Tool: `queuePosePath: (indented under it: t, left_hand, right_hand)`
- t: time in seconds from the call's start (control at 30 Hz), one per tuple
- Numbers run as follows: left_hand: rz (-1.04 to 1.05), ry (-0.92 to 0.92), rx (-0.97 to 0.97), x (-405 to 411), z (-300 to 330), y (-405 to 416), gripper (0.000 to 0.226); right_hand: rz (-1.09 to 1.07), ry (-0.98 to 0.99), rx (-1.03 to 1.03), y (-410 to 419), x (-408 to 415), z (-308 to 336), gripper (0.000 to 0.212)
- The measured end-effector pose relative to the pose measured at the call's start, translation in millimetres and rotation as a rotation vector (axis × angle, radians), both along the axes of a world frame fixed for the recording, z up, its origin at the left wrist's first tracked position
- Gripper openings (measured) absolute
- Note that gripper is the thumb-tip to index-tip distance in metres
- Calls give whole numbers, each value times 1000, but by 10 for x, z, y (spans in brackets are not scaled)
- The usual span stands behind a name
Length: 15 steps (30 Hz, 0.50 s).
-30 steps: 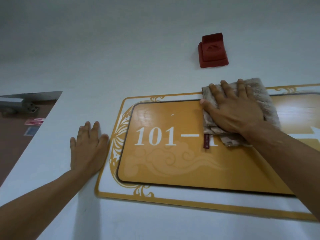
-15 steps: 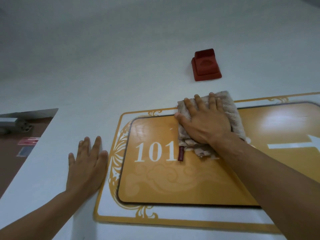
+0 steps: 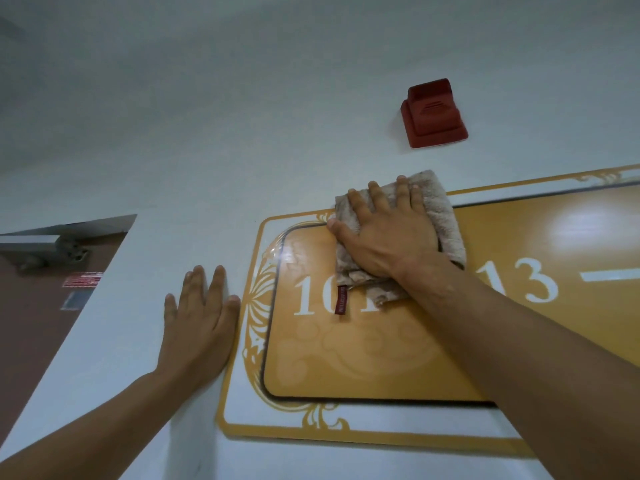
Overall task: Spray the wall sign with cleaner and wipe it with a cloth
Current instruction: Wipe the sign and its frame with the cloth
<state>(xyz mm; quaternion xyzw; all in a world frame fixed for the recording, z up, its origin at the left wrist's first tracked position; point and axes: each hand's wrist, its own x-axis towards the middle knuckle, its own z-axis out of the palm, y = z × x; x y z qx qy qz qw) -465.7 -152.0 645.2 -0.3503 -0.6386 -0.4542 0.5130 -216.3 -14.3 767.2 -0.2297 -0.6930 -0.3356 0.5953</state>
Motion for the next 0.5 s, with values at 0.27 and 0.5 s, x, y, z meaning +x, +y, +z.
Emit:
queuePosePath:
  t: [0.27,0.5]
  left_hand:
    - [7,96,-66,-114,44,-16,74]
    - [-21,168,-61,-176,57,-17,65]
  right_hand:
    - [8,-37,30,-257,-498,0,87]
    - [-8,-44,34,-323,-611,9,87]
